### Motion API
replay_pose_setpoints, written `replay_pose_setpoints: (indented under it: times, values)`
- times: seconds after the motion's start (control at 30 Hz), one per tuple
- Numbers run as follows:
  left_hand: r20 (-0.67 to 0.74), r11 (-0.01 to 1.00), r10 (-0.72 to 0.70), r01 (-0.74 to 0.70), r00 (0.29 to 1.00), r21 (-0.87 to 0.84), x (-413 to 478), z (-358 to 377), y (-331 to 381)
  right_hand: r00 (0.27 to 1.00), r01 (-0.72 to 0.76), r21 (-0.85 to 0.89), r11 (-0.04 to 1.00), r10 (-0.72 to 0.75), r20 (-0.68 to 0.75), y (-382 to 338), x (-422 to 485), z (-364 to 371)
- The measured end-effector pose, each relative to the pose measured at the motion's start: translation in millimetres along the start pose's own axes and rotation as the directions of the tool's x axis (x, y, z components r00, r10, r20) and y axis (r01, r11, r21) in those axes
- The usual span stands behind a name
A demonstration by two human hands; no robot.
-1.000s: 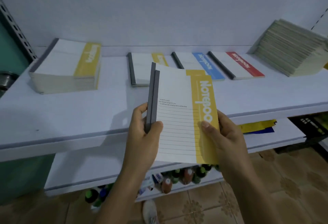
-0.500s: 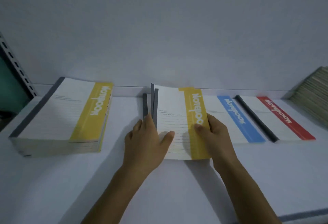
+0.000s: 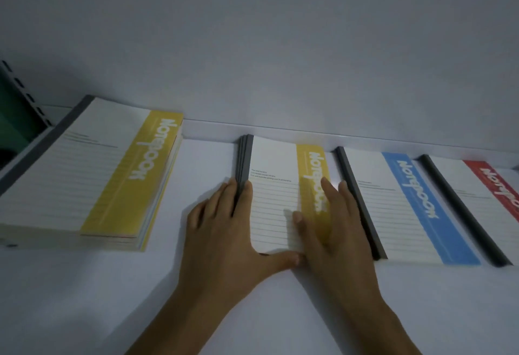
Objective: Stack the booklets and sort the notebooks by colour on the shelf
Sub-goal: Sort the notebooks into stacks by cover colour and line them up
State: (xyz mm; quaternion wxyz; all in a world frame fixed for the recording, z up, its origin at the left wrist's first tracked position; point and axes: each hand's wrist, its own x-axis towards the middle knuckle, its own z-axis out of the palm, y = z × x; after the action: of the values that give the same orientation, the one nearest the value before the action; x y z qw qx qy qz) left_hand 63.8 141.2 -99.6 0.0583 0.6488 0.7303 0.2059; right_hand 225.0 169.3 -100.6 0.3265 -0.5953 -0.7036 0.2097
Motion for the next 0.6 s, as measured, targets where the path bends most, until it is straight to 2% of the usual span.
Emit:
replay_pose_setpoints:
  times: [0.37, 0.47, 0.57, 0.6]
  values:
    - [-0.004, 0.985, 0.002, -0.001, 1.000, 0.175, 1.3, -5.1, 10.3, 0.998, -0.003, -0.005, 1.000, 0.003, 0.065, -4.3, 4.5, 2.2]
    - [-0.013, 0.983, -0.020, 0.022, 1.000, 0.184, -1.0, -7.6, 12.5, 0.995, -0.032, 0.070, 0.997, 0.025, 0.093, -7.3, 5.9, -2.7]
    - [0.030, 0.985, -0.039, 0.033, 0.999, 0.169, -4.4, -10.0, 13.3, 0.980, -0.078, 0.230, 0.970, 0.032, 0.194, -4.8, 6.0, -18.9]
    - [0.050, 0.989, -0.038, 0.030, 0.998, 0.146, -6.7, -11.1, 12.7, 0.975, -0.058, 0.226, 0.972, 0.006, 0.222, -0.3, 3.6, -26.4]
